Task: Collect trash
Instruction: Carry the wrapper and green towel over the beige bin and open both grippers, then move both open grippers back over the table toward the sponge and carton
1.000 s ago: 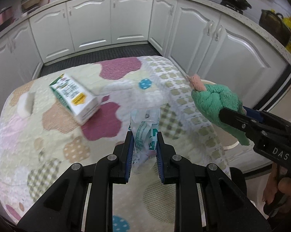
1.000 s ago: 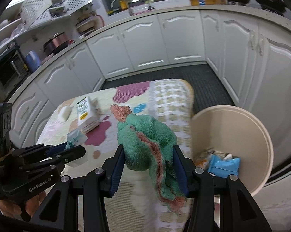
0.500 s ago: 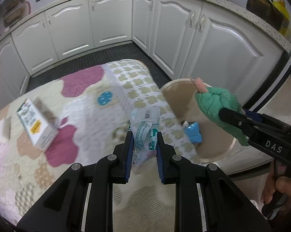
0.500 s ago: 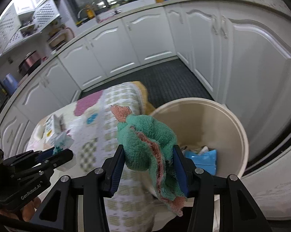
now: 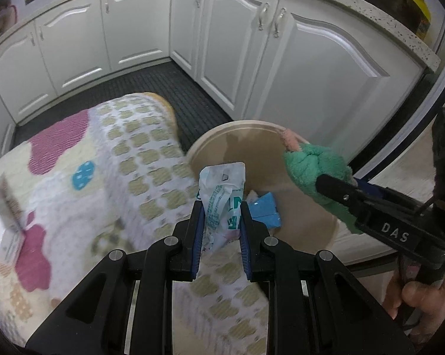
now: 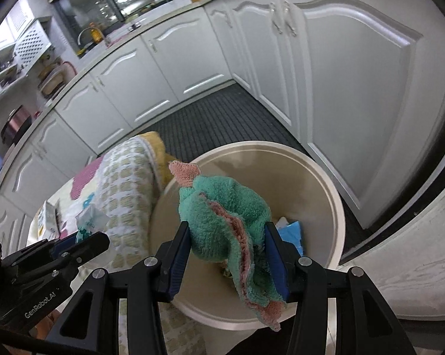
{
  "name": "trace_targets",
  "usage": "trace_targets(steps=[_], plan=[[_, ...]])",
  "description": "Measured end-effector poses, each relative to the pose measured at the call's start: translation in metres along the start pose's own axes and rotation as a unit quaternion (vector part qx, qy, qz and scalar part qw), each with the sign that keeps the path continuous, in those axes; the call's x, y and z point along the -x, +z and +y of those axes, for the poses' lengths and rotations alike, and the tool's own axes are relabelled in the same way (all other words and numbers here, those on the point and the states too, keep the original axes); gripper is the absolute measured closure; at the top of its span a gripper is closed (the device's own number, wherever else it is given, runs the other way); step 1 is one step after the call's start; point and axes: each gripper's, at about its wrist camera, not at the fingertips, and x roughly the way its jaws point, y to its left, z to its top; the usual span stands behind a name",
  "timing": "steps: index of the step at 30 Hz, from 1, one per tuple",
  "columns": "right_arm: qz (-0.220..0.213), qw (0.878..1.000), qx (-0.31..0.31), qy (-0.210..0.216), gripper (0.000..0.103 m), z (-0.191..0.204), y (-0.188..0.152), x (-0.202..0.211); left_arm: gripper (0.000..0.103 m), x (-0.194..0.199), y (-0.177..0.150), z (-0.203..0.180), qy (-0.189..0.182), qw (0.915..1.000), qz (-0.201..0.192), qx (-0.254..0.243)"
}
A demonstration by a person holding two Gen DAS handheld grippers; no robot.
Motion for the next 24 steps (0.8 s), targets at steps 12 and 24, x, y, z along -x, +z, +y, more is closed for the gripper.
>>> trace_targets(steps=[12,24], plan=[[-0.001,1.000,-0.024,-0.011,0.042,-0.013,0.004,-0.005,0.044,-0.009,0.001,-0.001,-0.011,0.9999,-0.003,0.009],[0.014,1.000,-0.008,-0.008,0.040,0.001,-0.010,-0.005,0.044,0.007,-0.009,0.009,0.019,0.9996,-0.011,0.019]])
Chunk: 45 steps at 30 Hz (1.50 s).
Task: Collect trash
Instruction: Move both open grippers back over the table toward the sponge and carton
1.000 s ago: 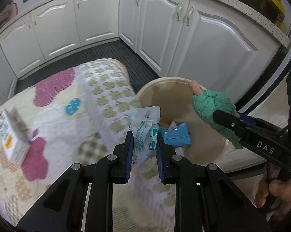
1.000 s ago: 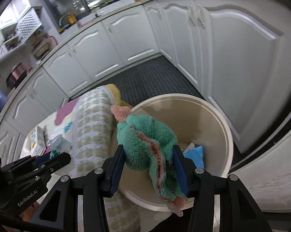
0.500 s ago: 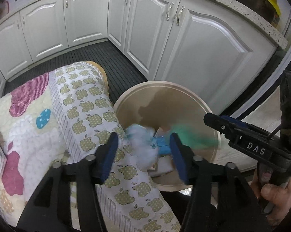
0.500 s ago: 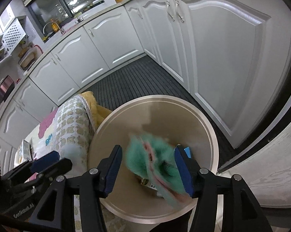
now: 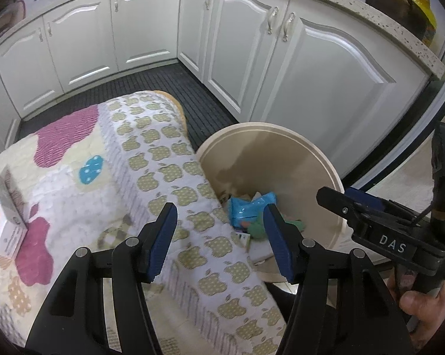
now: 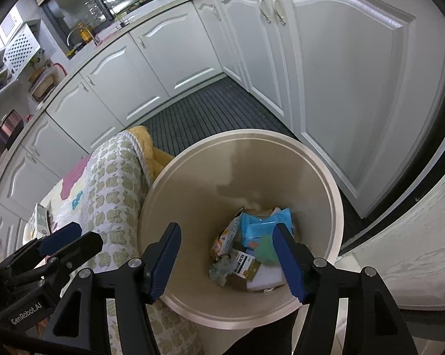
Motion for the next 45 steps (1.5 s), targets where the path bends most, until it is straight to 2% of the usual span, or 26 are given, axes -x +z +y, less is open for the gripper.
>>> trace_targets(steps=[3,16,27,37,45], plan=[[-0.002,1.000,0.008,0.001,0.036,0.006,-0.001,0.003,0.044,0.005,-0.003,0.008,0.006,1.0000,-0.002,0.008],[-0.002,0.999,0.052,0.012,0.034,0.050,-0.012,0.011,0.044,0.032,-0.015,0.043,0.050,0.9982,-0.016,0.030],[-0.002,0.995,0.092,0.029,0.033,0.096,-0.014,0.012,0.044,0.058,-0.030,0.089,0.076,0.9947,-0.027,0.064],[0.013,0.988,0.142,0.060,0.029,0.161,-0.020,-0.003,0.044,0.087,-0.051,0.158,0.122,0.9869,-0.030,0.102],[0.045,0.978,0.185,0.088,0.029,0.220,-0.029,-0.026,0.044,0.106,-0.069,0.234,0.157,0.9736,-0.031,0.163]])
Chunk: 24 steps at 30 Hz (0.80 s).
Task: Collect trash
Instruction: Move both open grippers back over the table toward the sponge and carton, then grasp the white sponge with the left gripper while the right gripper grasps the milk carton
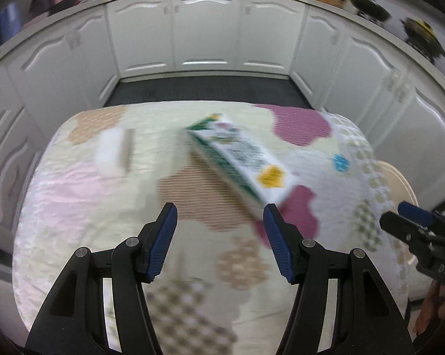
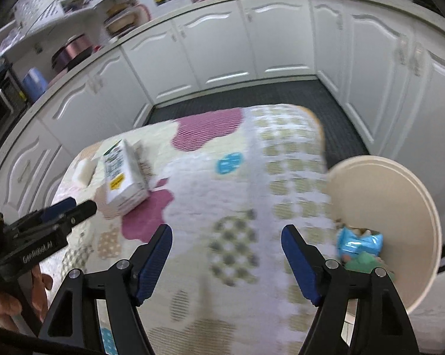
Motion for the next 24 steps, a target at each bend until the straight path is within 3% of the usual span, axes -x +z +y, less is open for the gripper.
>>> trace_targets(steps=[8,14,24], plan=[[0.016,0.998,0.052,0.038,0.024,0.059,0.024,-0.036,0.043,-0.010,0.014,0.069,0.016,0.9986,0.010,0.050],[0.029,0.994,0.095,0.050,0.023,0.099,0.049,-0.068,0.033,-0.025,0.035,0.110,0.018,0.9964,0.020,0.080],[0.068,0.987,0.140,0.031,0.023,0.128,0.068,-0.124,0.033,-0.081,0.056,0.131,0.038,0.9924,0.053,0.105]])
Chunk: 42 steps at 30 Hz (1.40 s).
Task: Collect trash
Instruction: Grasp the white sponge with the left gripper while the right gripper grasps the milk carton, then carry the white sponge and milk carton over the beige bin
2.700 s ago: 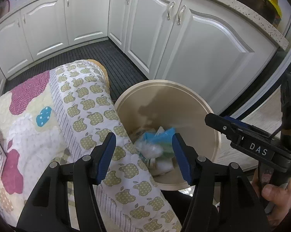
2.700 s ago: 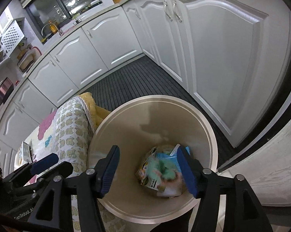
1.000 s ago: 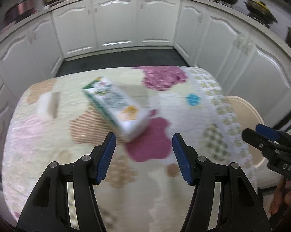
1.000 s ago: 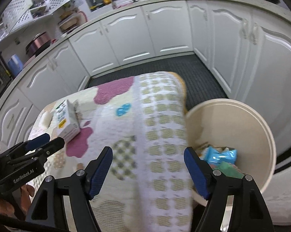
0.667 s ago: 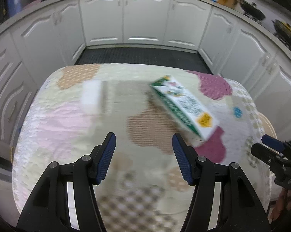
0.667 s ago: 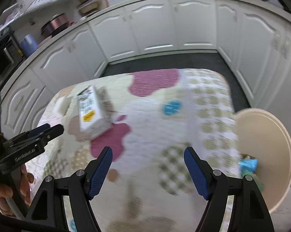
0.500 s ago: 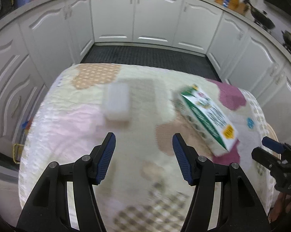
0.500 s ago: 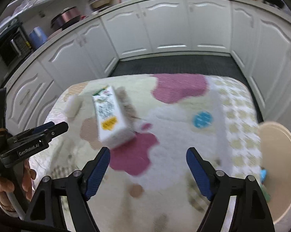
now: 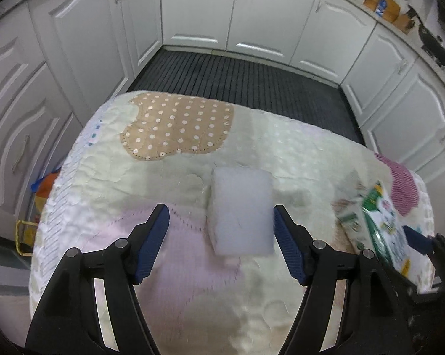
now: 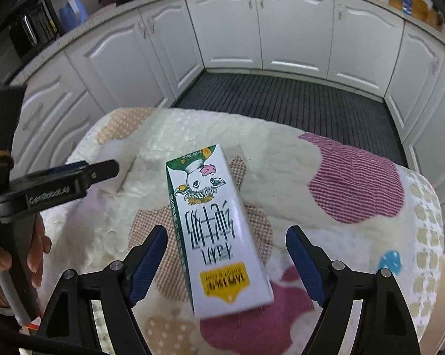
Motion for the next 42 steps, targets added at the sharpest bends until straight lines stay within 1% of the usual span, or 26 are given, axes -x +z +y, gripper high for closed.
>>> trace_targets(steps=[3,4,5,6,7,9,10,11,14,18,21,26,30,34,38,42], plan=[[0.004,1.000,-0.007,0.007,0.023,-0.004,-0.002,-0.006,0.033,-0.009,0.000,0.001,0.003,1.0000,0.000,0.007],[0.004,1.000,-0.013,0.011,0.025,-0.006,-0.003,-0.007,0.033,-0.010,0.000,0.000,0.005,0.9999,-0.006,0.007],[0.004,1.000,-0.020,0.013,0.029,-0.008,-0.003,-0.008,0.035,-0.010,-0.001,-0.001,0.006,0.9999,-0.010,0.004],[0.000,0.999,-0.026,0.020,0.043,-0.009,-0.006,-0.006,0.045,-0.009,-0.002,-0.003,0.005,0.9999,-0.012,-0.001],[-0.004,0.999,-0.027,0.019,0.044,-0.010,-0.007,-0.003,0.055,-0.006,-0.005,-0.005,0.002,0.9999,-0.014,-0.010],[-0.012,1.000,-0.017,0.006,0.044,-0.005,-0.011,0.004,0.067,0.000,-0.010,-0.010,-0.001,0.9996,-0.017,-0.023],[-0.019,1.000,-0.012,0.002,0.044,-0.003,-0.016,0.011,0.067,0.006,-0.014,-0.014,0.002,0.9993,-0.020,-0.030],[-0.023,1.000,-0.012,0.004,0.044,-0.003,-0.019,0.015,0.067,0.011,-0.019,-0.017,-0.001,0.9992,-0.023,-0.034],[-0.037,0.999,-0.020,0.010,0.044,-0.006,-0.035,0.037,0.067,0.026,-0.035,-0.023,-0.032,0.9986,-0.022,-0.036],[-0.051,0.998,-0.033,0.005,0.044,-0.014,-0.057,0.060,0.067,0.050,-0.061,-0.041,-0.046,0.9974,-0.029,-0.047],[-0.058,0.997,-0.047,-0.002,0.044,-0.022,-0.075,0.076,0.067,0.064,-0.078,-0.059,-0.052,0.9961,-0.036,-0.062],[-0.071,0.995,-0.072,-0.012,0.044,-0.038,-0.104,0.099,0.067,0.082,-0.102,-0.096,-0.049,0.9928,-0.048,-0.098],[-0.079,0.992,-0.096,-0.020,0.044,-0.054,-0.121,0.116,0.067,0.091,-0.113,-0.117,-0.053,0.9905,-0.057,-0.113],[-0.090,0.988,-0.118,-0.032,0.045,-0.070,-0.135,0.132,0.067,0.093,-0.120,-0.141,-0.063,0.9888,-0.054,-0.124],[-0.097,0.984,-0.143,-0.045,0.045,-0.089,-0.148,0.144,0.067,0.098,-0.132,-0.166,-0.069,0.9854,-0.057,-0.145],[-0.104,0.979,-0.166,-0.057,0.047,-0.108,-0.161,0.156,0.067,0.100,-0.140,-0.191,-0.075,0.9814,-0.062,-0.166]])
